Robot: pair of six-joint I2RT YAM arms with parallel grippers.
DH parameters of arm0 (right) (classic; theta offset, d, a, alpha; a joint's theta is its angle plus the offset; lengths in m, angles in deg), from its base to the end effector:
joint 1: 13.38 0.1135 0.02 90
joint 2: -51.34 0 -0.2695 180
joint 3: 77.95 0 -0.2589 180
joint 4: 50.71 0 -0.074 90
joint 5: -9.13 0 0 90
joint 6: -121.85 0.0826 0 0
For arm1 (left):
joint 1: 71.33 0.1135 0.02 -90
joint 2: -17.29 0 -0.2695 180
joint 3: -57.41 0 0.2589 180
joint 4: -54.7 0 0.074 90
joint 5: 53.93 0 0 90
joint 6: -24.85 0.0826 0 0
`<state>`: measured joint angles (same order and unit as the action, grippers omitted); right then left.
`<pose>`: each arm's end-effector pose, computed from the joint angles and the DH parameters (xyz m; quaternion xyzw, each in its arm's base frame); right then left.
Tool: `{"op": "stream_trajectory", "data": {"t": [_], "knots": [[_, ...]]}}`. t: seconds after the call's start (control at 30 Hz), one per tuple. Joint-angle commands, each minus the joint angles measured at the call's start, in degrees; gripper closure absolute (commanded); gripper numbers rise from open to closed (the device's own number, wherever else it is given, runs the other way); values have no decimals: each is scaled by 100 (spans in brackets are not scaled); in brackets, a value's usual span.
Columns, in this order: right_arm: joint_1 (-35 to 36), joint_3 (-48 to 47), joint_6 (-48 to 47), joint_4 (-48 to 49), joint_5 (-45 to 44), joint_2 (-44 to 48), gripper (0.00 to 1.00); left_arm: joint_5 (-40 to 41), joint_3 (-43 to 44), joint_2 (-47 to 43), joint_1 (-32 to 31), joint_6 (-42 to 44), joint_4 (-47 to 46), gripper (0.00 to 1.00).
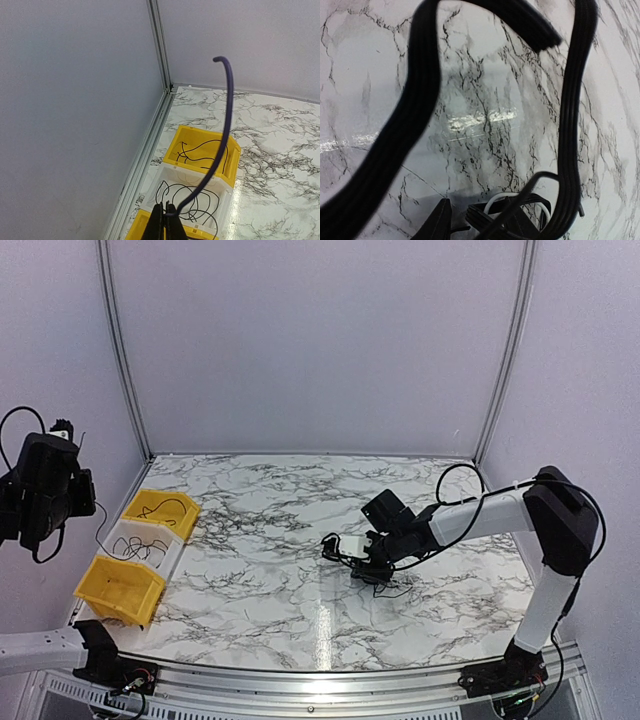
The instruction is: Untangle the cables
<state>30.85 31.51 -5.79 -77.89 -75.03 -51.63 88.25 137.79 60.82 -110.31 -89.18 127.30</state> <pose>0.2650 0.2697 0.1026 -0.6416 0.7193 0.0641 0.2585 0.1444 -0.0329 0.3816 -0.0948 0.8186 0.1197 0.5537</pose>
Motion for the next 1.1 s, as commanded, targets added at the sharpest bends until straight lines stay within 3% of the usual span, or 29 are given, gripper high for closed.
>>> {"op": "stream_trajectory", "data": {"t": [0.0,0.33,0.57,0.8,1.07], "knots": [[86,-16,-54,-292,-84,-236,63,169,-68,-239,31,-246,382,100],[95,-25,-83,-327,-100,-281,63,-177,534,-189,31,-234,783,100],[104,-34,-80,-344,-119,-300,63,-325,583,-207,31,-793,1333,100],[112,-46,-95,-388,-102,-328,63,-552,-81,-7,31,-1495,1806,100],[111,-45,-121,-423,-84,-351,63,-186,-658,269,38,-2068,1717,100]]}}
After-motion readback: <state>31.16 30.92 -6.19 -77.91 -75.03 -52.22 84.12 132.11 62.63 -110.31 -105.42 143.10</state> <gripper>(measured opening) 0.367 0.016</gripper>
